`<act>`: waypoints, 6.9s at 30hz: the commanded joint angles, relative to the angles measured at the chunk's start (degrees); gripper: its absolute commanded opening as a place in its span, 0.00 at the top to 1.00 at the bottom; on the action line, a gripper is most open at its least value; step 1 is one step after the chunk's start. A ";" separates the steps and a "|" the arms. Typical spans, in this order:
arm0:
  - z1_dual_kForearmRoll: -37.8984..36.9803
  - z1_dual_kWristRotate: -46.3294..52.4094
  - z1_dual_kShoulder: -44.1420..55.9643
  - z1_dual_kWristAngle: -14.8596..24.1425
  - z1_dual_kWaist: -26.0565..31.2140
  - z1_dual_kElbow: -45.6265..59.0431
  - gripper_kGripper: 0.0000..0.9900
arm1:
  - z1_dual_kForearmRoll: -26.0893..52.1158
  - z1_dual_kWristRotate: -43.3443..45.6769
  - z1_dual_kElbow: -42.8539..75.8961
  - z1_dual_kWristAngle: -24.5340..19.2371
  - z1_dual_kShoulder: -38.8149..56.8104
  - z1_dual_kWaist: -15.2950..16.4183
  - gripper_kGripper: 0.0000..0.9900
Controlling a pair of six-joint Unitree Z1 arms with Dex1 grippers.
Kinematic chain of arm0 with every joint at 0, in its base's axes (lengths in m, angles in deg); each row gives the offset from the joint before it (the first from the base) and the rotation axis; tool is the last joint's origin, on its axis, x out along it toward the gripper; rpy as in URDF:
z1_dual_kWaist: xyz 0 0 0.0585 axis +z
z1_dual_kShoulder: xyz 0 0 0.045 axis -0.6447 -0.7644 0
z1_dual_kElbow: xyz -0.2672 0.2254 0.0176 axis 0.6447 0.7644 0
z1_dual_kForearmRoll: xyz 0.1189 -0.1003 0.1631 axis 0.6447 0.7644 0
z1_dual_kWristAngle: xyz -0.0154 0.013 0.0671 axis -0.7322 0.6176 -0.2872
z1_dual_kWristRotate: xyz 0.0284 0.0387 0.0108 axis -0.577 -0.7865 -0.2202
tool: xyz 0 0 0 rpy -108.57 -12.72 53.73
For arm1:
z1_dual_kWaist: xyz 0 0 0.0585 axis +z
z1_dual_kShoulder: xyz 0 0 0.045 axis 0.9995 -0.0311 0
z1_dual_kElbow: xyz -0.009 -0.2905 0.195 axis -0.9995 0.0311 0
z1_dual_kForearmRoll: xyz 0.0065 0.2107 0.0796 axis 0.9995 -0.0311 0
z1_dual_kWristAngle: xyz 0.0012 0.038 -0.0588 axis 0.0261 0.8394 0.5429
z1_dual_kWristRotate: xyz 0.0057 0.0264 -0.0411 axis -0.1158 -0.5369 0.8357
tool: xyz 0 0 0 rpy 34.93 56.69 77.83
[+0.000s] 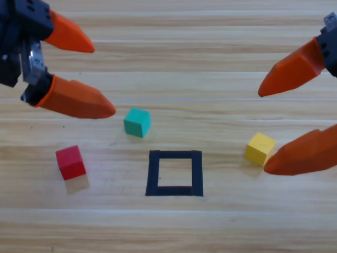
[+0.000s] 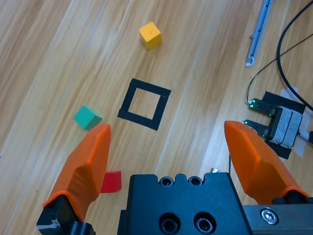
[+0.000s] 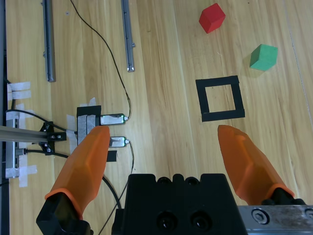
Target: Stack the blocks in the rectangular block: red at the bottom, yellow in the middle, green on top
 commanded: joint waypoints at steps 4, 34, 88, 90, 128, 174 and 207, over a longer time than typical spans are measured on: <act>0.70 0.87 -1.00 1.31 -1.69 1.12 0.00 | 0.04 -0.30 1.23 -0.86 -3.48 2.06 0.01; -1.06 20.73 -1.79 18.89 -2.13 3.14 0.05 | -1.45 -9.00 -1.76 -26.34 -30.73 -13.59 0.04; 7.03 70.74 -40.55 9.13 22.30 0.42 0.06 | -8.31 -4.78 -13.28 -22.92 -48.57 -16.66 0.49; 5.62 70.83 -40.37 8.34 22.30 1.74 0.06 | -8.40 -4.26 -13.28 -22.65 -48.57 -16.66 0.64; -0.71 60.19 -37.74 5.97 24.85 7.19 0.68 | -11.65 -9.27 -7.39 -14.22 -36.44 -19.12 0.82; 22.67 65.29 -58.66 7.20 0.94 -35.00 1.00 | -11.03 -10.14 -6.68 -14.13 -36.09 -19.47 0.82; 22.32 68.37 -63.75 6.85 0.51 -37.73 1.00 | -10.86 -10.14 -6.51 -13.78 -36.26 -19.47 0.82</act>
